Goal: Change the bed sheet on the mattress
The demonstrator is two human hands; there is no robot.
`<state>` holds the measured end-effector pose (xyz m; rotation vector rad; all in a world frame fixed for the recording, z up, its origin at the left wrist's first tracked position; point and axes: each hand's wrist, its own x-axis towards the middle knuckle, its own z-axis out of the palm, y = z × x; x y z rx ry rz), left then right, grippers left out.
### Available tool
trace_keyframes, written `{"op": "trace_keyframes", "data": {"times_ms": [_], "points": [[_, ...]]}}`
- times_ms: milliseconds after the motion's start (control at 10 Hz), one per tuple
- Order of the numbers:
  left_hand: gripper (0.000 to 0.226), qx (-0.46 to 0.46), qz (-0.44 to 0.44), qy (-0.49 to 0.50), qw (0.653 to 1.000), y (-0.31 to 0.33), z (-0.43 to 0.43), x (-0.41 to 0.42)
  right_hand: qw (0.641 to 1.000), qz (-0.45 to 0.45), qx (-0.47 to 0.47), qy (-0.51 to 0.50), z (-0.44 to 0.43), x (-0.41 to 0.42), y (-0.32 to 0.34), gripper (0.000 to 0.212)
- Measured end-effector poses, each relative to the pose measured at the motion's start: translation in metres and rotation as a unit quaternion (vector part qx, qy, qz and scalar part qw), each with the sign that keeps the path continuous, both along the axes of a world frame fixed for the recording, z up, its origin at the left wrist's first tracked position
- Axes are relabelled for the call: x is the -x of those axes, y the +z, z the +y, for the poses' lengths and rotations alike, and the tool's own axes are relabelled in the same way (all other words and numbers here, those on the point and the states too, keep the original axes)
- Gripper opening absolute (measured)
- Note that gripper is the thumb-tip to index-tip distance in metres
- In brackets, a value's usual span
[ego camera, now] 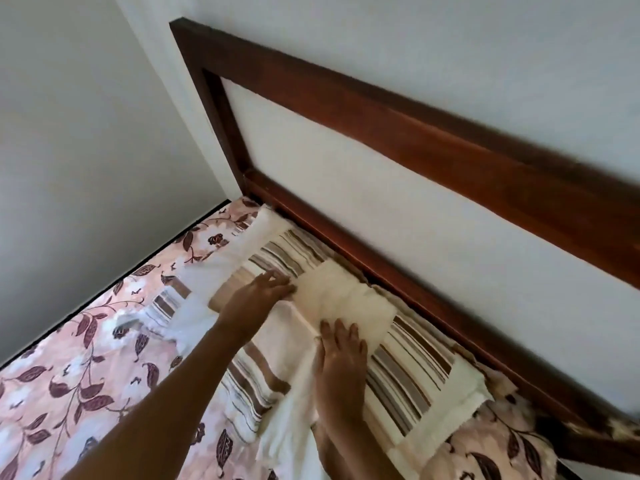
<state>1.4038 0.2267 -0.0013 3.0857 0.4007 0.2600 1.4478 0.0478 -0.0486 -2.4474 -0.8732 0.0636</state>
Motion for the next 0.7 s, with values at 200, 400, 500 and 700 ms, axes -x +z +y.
{"op": "trace_keyframes", "data": {"times_ms": [200,400,500,700], "points": [[0.098,0.066,0.242,0.073,0.965,-0.081,-0.015,0.005,0.988,-0.039,0.118,0.095,-0.018,-0.005,-0.067,0.078],[0.103,0.033,0.287,0.118,0.950,-0.095,-0.032,0.009,0.981,-0.038,0.153,0.115,-0.021,-0.004,-0.079,0.080],[0.101,0.062,0.276,0.133,0.950,-0.087,-0.045,0.015,0.978,-0.035,0.169,0.114,-0.024,0.000,-0.068,0.080],[0.069,0.042,0.129,0.153,0.979,-0.025,-0.102,0.069,0.992,-0.043,0.096,0.066,-0.052,0.031,0.006,0.061]]}}
